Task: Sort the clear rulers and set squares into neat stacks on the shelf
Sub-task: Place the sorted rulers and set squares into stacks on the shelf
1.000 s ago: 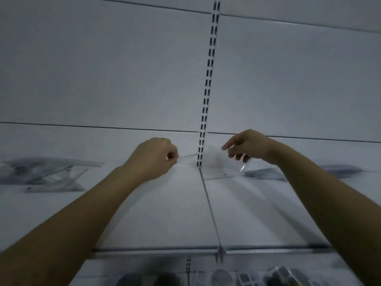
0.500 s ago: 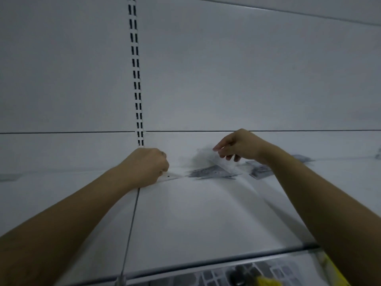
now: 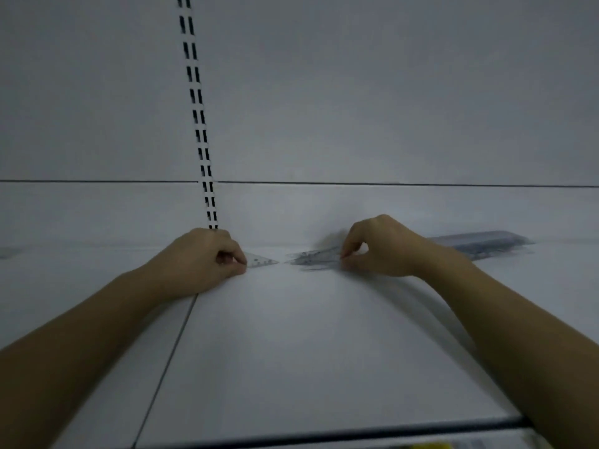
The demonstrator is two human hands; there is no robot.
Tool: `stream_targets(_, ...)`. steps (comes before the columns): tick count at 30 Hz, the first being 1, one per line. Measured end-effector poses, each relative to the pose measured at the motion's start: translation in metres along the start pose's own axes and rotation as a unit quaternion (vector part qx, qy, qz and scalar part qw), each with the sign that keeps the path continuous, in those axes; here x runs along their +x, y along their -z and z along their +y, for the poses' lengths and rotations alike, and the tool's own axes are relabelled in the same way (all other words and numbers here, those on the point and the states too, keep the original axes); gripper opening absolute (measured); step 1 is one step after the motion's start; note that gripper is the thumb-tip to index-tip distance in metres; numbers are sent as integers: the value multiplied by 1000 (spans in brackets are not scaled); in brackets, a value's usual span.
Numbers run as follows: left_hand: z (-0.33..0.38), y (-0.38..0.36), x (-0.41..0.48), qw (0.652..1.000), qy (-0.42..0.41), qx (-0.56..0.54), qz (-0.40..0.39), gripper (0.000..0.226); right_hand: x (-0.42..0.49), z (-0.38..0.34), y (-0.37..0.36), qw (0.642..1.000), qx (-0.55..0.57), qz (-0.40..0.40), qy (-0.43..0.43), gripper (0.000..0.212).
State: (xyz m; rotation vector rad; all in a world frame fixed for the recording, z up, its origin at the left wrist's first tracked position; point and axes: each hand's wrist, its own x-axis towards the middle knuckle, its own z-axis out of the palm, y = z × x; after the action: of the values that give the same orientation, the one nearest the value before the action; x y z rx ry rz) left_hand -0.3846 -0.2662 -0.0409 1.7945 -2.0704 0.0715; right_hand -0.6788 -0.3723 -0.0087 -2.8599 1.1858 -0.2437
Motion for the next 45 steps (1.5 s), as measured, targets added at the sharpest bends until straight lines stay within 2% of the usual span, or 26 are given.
stream_targets(3, 1, -1, 1, 1000, -4, 11, 4, 11, -5, -1, -1, 1000, 11, 13, 16, 20)
stream_targets(7, -3, -2, 1, 1000, 8, 12, -1, 41, -6, -4, -4, 999, 30, 2, 14, 45)
stream_targets(9, -7, -4, 0, 1000, 25, 3, -12, 54, -5, -4, -10, 1000, 11, -17, 12, 43)
stream_targets(12, -10, -6, -2, 999, 48, -4, -23, 58, -4, -5, -12, 1000, -2, -26, 7, 40)
stream_targets(15, -6, 0, -3, 999, 49, 5, -20, 70, -4, -12, -3, 1000, -1, -1, 3, 52)
stream_targets(20, -9, 26, -7, 998, 63, 19, 14, 53, 7, -43, 15, 999, -14, 32, 26, 52)
stream_targets(28, -40, 75, -57, 990, 101, 96, 37, 52, 56, -150, 27, 990, 8, 63, 123, 57)
stream_targets(38, -140, 135, -199, 956, 246, 139, 71, 49, 111, -320, 8, 972, 54, -15, 228, 66)
stream_targets(45, -211, 161, -301, 906, 378, 167, 90, 53, 129, -440, -28, 950, 26, -80, 302, 61)
